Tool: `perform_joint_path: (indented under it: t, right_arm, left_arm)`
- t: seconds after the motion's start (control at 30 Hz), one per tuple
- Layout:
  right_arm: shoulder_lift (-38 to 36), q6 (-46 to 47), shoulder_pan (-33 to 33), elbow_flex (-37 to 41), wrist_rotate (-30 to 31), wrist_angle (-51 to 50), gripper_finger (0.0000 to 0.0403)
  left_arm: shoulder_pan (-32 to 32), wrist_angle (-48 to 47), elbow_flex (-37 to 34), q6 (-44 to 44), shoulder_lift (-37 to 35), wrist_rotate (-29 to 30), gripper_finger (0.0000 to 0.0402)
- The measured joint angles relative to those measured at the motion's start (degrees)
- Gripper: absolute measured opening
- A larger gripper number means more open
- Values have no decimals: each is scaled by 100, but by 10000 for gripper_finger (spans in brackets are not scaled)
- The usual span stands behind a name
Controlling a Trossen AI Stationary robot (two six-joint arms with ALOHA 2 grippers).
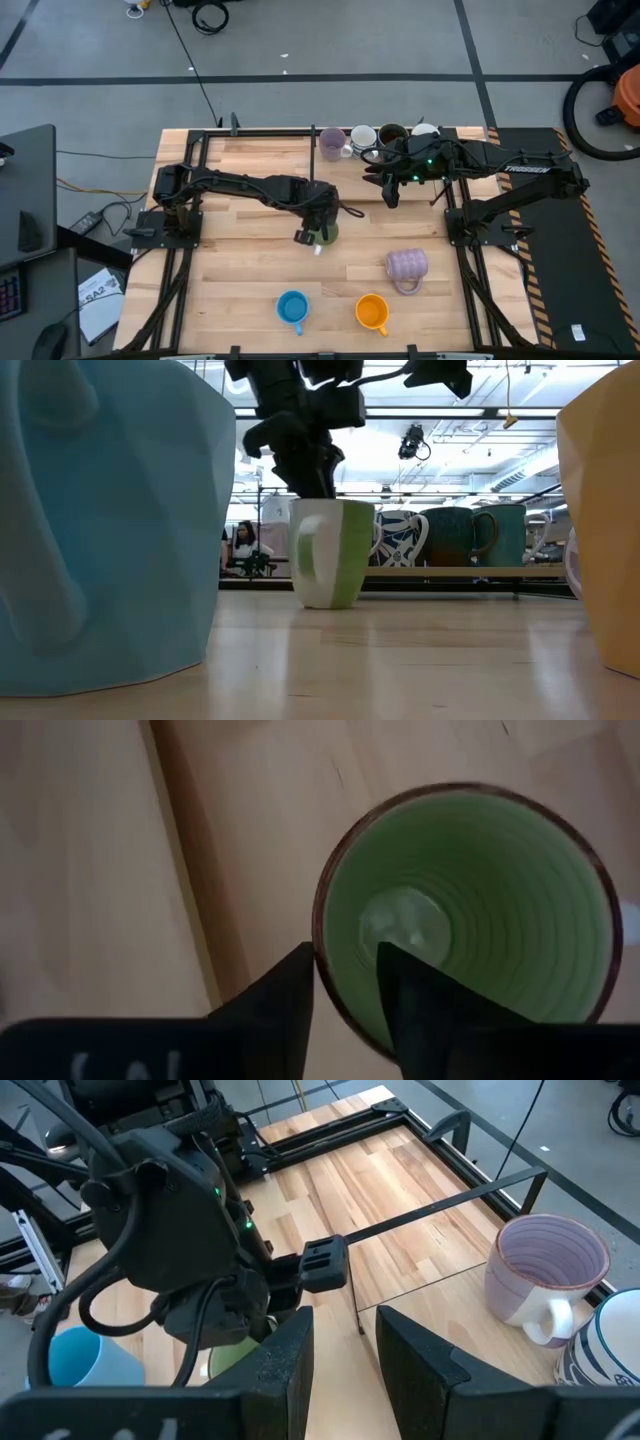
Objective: Place coffee mugs
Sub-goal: Put the green mug on the shelf
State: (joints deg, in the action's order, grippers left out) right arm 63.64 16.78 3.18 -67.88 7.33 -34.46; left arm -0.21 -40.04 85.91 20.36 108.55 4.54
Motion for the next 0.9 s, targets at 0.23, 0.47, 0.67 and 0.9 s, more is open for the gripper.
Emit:
perform_joint_path:
  t: [0.23,0.47,0.67,0.9]
  right_arm:
    - [0,-78,0,0,0,0,117]
    - [0,-195,-1,-2,0,-2,117]
    - [0,-551,-52,-2,-117,11,117]
    - [120,-1073,-279,-4,-294,349,117]
  left_arm:
    - [4,294,2,-11,-48,6,130]
    - [-29,122,2,-133,-354,-5,130]
    - [-97,-321,2,-806,-1080,-8,130]
    - [-210,-1313,2,-1916,-2031,208,130]
